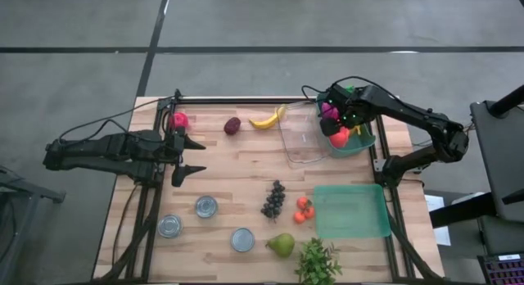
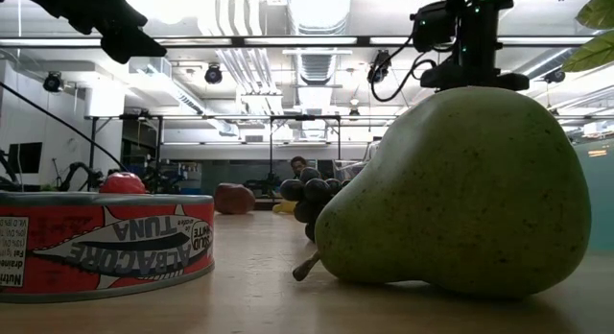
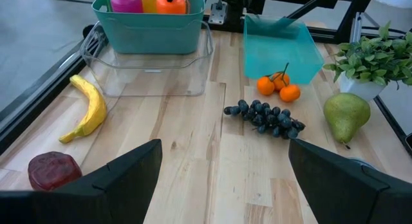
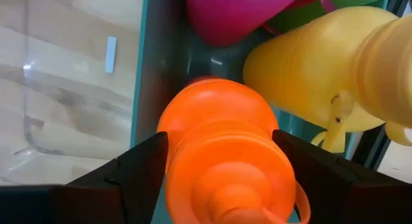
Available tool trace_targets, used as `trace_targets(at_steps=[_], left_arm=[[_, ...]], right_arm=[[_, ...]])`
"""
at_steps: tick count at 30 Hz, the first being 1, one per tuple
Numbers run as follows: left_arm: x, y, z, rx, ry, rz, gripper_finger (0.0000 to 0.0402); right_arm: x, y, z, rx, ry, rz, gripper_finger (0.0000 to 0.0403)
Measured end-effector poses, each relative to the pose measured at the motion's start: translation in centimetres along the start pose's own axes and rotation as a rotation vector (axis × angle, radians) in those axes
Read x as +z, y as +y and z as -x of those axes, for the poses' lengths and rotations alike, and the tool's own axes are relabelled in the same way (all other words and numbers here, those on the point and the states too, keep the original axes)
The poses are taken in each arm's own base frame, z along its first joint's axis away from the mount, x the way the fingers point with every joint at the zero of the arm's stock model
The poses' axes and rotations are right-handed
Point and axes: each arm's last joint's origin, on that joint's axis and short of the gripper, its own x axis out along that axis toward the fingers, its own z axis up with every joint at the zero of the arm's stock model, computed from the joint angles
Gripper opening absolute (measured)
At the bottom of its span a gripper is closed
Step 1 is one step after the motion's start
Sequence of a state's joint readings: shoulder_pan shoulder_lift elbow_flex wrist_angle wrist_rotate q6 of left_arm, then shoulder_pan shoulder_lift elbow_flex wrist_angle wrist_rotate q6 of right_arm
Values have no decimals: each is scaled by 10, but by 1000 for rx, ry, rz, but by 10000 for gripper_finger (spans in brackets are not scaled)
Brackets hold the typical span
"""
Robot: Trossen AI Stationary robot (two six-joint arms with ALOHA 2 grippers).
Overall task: Pick & Place Food Item
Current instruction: Put the orange water bottle into the green bin
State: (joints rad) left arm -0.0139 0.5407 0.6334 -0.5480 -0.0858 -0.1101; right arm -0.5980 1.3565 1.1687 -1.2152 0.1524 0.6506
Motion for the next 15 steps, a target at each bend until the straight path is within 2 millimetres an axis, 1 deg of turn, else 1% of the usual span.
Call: trace_targets(at_steps=[8,15], left_arm=[[0,0,0,0,0,0,344],[0,0,0,0,0,0,344]], right_arm=[[-1,-1,3,4,-10,-2,276],[-7,-9,17,41,-60,-13,277]])
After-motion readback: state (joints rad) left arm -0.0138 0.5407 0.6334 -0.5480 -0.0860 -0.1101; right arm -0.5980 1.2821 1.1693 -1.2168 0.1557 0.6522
